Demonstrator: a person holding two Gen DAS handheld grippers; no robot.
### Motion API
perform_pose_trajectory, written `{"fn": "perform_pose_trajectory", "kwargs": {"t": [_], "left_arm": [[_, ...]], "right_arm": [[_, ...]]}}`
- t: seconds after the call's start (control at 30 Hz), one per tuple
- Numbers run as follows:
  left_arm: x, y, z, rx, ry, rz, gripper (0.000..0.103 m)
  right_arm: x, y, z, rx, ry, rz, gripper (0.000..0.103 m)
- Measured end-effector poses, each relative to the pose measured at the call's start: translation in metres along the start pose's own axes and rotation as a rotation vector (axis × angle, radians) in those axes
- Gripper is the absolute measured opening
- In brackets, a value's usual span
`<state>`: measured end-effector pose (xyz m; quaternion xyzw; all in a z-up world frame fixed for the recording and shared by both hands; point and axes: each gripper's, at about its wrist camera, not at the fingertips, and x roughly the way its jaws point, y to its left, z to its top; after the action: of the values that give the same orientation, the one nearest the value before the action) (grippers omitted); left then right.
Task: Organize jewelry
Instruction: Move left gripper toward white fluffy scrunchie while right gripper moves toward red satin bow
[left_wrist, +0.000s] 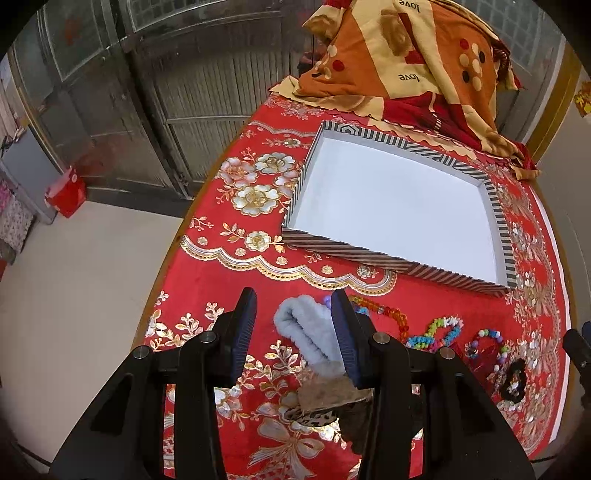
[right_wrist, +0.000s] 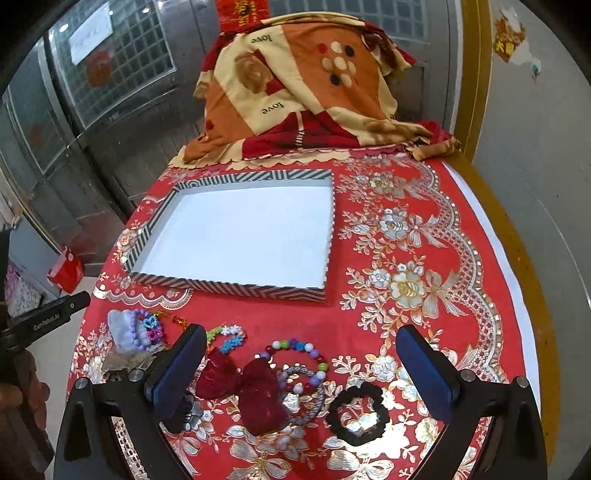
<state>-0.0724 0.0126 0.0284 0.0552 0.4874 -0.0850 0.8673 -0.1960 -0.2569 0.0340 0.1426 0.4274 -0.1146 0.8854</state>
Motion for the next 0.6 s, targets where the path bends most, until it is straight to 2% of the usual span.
{"fn": "perform_pose_trajectory", "kwargs": {"t": [0.23, 0.6], "left_arm": [[-0.003, 0.002, -0.003, 0.001, -0.003, -0.01, 0.041], [-0.004, 0.005, -0.005, -0.004, 0.004, -0.017, 0.041]], "right_arm": [[-0.004, 0.021, -0.004, -0.034, 0.011, 0.005, 0.102], [-0.007, 0.031, 0.0, -0.038, 0.002, 0.01, 0.102]]}}
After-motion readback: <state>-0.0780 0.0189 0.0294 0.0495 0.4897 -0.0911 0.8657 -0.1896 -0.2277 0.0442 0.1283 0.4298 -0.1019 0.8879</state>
